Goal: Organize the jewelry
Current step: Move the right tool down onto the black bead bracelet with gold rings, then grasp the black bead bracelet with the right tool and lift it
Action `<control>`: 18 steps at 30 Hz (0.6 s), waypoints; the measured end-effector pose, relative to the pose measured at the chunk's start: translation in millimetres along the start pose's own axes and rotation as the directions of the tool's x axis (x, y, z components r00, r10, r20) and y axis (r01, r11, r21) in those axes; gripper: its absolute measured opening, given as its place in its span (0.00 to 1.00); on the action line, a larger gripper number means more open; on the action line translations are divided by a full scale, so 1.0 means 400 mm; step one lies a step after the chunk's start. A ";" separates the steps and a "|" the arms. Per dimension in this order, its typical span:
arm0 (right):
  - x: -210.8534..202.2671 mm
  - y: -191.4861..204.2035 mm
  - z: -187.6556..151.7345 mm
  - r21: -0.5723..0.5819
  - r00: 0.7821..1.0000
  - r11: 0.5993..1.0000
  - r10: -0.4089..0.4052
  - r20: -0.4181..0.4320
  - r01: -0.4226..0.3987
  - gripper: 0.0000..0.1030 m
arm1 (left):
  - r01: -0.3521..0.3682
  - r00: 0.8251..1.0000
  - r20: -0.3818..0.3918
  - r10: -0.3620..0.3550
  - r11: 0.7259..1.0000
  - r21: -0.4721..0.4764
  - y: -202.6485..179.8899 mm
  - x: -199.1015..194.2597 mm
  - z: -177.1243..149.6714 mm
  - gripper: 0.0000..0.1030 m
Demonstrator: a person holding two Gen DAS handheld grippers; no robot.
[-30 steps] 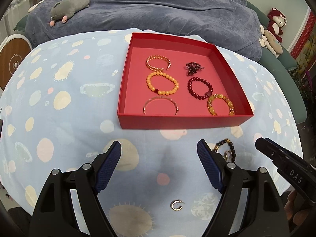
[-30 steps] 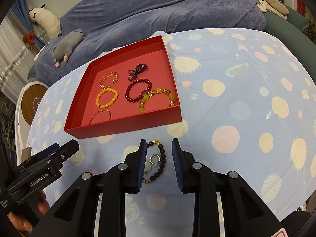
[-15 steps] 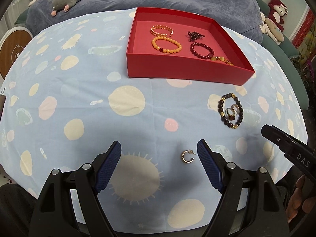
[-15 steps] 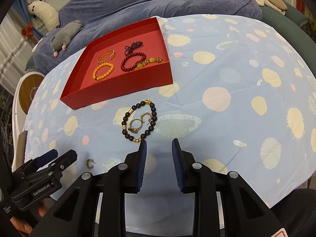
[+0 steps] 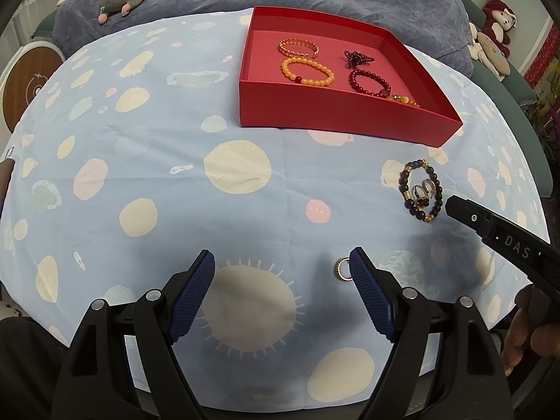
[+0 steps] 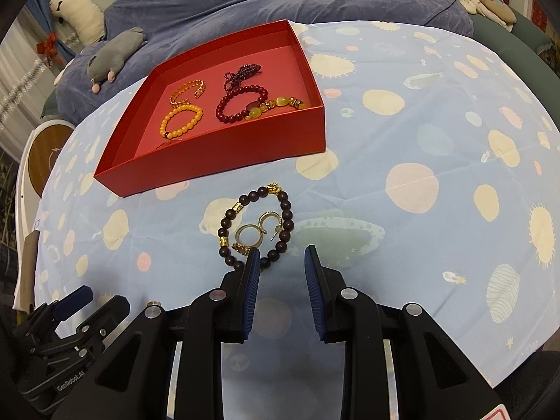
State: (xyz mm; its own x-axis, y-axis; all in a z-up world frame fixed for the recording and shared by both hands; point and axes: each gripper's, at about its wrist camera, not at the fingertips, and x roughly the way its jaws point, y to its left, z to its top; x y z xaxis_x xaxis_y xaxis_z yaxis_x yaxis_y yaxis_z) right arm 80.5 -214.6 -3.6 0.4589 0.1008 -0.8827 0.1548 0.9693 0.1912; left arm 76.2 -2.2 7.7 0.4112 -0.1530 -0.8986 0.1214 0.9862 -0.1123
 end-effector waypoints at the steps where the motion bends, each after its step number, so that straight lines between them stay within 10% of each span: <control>1: 0.007 0.002 0.002 -0.004 1.000 1.000 -0.005 -0.003 0.005 0.26 | 0.000 1.000 0.000 0.000 1.000 -0.002 0.002 0.000 0.000 0.73; 18: 0.024 -0.015 -0.025 -0.024 0.999 1.000 -0.016 -0.040 0.015 0.18 | 0.004 1.000 -0.004 -0.004 1.000 -0.012 0.013 0.007 0.002 0.73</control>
State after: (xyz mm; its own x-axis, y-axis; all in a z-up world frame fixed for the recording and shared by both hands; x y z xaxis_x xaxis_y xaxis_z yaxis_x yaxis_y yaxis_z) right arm 75.1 -217.1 -17.6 0.4214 0.0944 -0.9019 0.1403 0.9758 0.1677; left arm 78.8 2.7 5.1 0.4068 -0.1565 -0.9000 0.1119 0.9863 -0.1209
